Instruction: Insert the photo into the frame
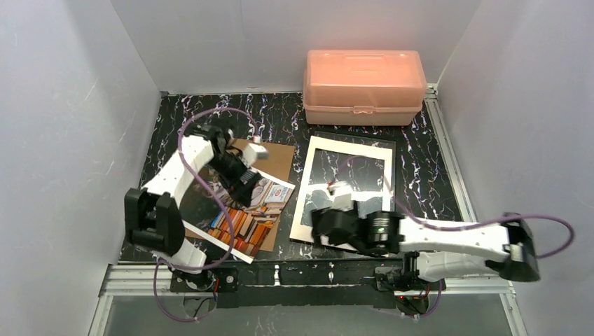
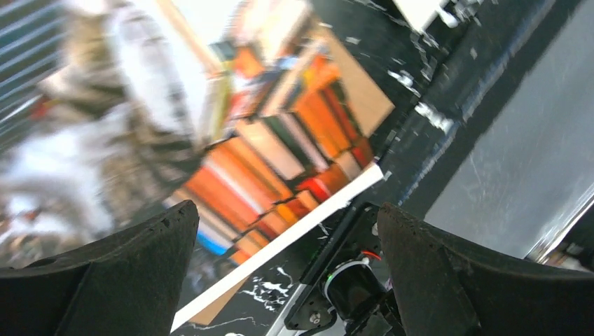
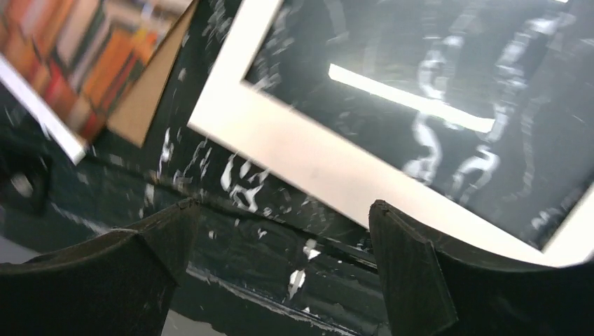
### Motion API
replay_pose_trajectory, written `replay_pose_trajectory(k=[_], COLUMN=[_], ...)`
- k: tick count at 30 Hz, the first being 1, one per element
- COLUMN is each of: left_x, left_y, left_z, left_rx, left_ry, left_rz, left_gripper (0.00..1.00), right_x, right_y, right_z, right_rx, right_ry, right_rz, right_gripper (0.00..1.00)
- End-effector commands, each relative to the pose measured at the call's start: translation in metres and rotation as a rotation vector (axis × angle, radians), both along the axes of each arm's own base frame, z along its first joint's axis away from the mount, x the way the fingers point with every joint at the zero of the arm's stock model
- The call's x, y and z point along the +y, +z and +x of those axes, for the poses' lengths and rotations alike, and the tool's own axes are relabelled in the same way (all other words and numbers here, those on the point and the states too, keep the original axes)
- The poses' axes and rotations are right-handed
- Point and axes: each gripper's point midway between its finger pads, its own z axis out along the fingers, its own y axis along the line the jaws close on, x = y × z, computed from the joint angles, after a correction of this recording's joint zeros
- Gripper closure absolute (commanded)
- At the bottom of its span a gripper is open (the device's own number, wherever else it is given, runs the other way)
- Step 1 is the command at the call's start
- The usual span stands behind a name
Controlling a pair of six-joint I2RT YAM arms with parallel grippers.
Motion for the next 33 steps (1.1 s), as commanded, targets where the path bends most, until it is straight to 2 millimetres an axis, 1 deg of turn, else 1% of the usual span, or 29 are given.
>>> replay_pose_trajectory(k=[1,3,4,6,8,9,11,12,14,16,18,19,22,24,25,26,27,28,30,33], left_x=[-0.032,-0.042,-0.047,-0.057,-0.064,-0.066,-0.071,-0.071,-0.072,-0.073,-0.076,-0.077,-0.079,-0.081,-0.083,-0.088,-0.090,-0.096,-0.105,-0.120], left_y=[0.003,0.004,0.005,0.006,0.007,0.008,0.012,0.015,0.024,0.028,0.027,0.022,0.001,-0.015,-0.023,-0.029,-0.036,-0.042,-0.052,-0.066], left_z=[-0.040,-0.045,-0.046,-0.048,-0.049,-0.048,-0.048,-0.047,-0.044,-0.045,-0.049,-0.054,-0.068,-0.074,-0.075,-0.072,-0.074,-0.070,-0.065,-0.056], left_rx=[-0.114,-0.141,-0.152,-0.187,-0.244,-0.279,-0.362,-0.404,-0.475,-0.540,-0.583,-0.590,-0.586,-0.587,-0.592,-0.619,-0.614,-0.636,-0.665,-0.736], left_ry=[-0.228,-0.305,-0.341,-0.413,-0.484,-0.518,-0.600,-0.628,-0.679,-0.740,-0.795,-0.821,-0.902,-0.950,-0.975,-0.986,-1.004,-1.018,-1.054,-1.128], left_rz=[-0.048,-0.038,-0.032,-0.009,0.023,0.039,0.071,0.082,0.086,0.092,0.084,0.082,0.092,0.122,0.139,0.152,0.161,0.165,0.183,0.203], left_gripper=[0.02,0.02,0.02,0.02,0.02,0.02,0.02,0.03,0.04,0.03,0.02,0.02,0.02,0.03,0.03,0.04,0.05,0.06,0.09,0.13], right_x=[-0.069,-0.102,-0.114,-0.129,-0.134,-0.134,-0.140,-0.149,-0.175,-0.201,-0.229,-0.242,-0.273,-0.292,-0.296,-0.299,-0.299,-0.295,-0.293,-0.291], right_y=[0.023,0.041,0.051,0.065,0.062,0.055,0.054,0.054,0.060,0.061,0.052,0.045,0.022,0.005,-0.004,-0.011,-0.015,-0.018,-0.020,-0.014], right_z=[0.035,0.066,0.082,0.114,0.147,0.162,0.199,0.215,0.243,0.266,0.278,0.281,0.291,0.293,0.292,0.291,0.290,0.288,0.284,0.281], right_rx=[0.029,-0.048,-0.094,-0.159,-0.137,-0.097,-0.061,-0.064,-0.090,-0.099,-0.093,-0.089,-0.063,-0.024,0.009,0.038,0.052,0.071,0.079,0.071], right_ry=[-0.449,-0.591,-0.638,-0.692,-0.709,-0.702,-0.706,-0.725,-0.785,-0.839,-0.913,-0.951,-1.032,-1.081,-1.091,-1.098,-1.101,-1.086,-1.076,-1.064], right_rz=[0.219,0.255,0.253,0.219,0.163,0.147,0.139,0.113,0.094,0.151,0.190,0.216,0.322,0.348,0.358,0.372,0.383,0.402,0.409,0.424], right_gripper=[0.01,0.01,0.01,0.01,0.01,0.01,0.01,0.01,0.01,0.01,0.01,0.01,0.01,0.01,0.01,0.01,0.01,0.01,0.01,0.01])
